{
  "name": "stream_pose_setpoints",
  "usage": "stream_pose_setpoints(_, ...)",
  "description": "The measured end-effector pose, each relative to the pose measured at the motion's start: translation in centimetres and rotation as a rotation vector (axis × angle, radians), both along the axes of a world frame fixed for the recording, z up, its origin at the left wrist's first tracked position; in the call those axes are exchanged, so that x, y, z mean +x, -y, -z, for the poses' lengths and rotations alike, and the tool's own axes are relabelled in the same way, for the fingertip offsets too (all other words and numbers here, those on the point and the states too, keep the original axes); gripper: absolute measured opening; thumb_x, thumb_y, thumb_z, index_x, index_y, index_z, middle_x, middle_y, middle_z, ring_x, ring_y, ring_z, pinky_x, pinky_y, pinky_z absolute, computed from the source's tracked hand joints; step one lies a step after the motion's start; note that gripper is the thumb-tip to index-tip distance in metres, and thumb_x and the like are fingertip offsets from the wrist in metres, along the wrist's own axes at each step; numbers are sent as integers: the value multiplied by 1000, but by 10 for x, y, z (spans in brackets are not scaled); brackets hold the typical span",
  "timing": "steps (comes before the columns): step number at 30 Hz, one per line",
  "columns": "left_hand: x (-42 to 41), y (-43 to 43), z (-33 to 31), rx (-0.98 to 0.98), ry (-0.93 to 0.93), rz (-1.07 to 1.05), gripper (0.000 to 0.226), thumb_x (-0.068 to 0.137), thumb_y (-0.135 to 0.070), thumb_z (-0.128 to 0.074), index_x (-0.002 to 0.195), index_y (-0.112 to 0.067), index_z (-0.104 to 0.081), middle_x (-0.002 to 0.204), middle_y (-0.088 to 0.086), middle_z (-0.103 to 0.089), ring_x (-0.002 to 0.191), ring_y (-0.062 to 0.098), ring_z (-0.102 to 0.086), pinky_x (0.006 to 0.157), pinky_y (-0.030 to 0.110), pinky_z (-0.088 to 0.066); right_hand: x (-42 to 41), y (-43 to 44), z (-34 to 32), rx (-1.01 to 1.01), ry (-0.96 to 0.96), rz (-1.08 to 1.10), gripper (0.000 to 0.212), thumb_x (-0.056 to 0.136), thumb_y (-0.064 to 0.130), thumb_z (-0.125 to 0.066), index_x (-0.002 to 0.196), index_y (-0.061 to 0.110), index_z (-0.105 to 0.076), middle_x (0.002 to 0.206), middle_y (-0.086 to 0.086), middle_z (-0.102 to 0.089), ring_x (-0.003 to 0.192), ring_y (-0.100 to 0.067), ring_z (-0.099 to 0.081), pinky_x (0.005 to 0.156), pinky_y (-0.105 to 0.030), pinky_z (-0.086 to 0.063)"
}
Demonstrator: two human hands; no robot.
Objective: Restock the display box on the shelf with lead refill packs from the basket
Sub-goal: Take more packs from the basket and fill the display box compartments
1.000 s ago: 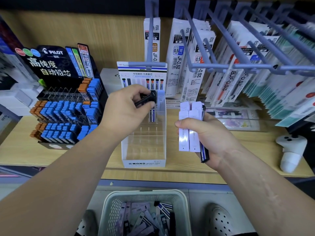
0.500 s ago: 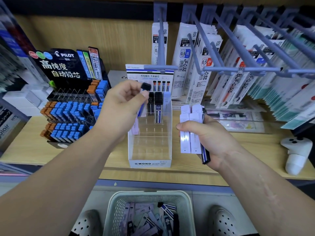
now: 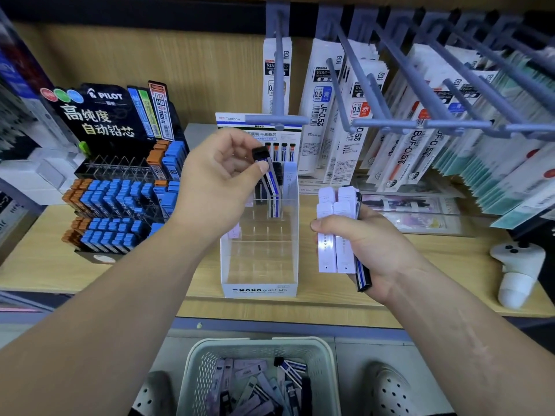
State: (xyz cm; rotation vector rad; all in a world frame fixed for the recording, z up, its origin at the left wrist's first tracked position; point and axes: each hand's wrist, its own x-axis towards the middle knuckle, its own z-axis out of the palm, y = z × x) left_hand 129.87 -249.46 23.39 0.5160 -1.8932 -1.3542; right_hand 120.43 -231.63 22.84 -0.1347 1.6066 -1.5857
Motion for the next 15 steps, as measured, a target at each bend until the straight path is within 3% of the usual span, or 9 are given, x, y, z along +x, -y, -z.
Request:
stream_pose_setpoints(3,0,-1,6,-100,59,24,31,85,1,-72,91,-28,-63,90,3,-70,80,21,-67,76,27,-58,-2,-1,0,-7,7,4,30,79,5,-78,105,17,-69,68,4,-70,56,-12,-67,50,-25,-51)
stream_pose_setpoints(7,2,0,10,-195,77,20,30,86,-2,-72,94,-30,-64,88,-1,-72,79,16,-70,75,23,-57,-2,-2,-2,-9,8,4,30,79,5,-78,105,17,-69,68,4,-69,55,-12,-66,49,-25,-51)
stream_pose_setpoints(11,0,-1,12,-163,73,-17,21,84,-3,-75,95,-19,-66,87,2,-72,77,16,-71,74,23,-58,-2,-3,-2,-7,9,-2,30,78,6,-78,104,17,-69,65,5,-70,55,-12,-67,48,-25,-51)
stream_pose_setpoints(15,-1,-2,11,-157,71,6,21,84,-1,-74,91,-19,-65,85,4,-72,75,16,-71,70,18,-55,-2,-4,-1,-1,3,1,29,78,7,-79,102,18,-70,67,4,-70,57,-13,-67,50,-26,-51)
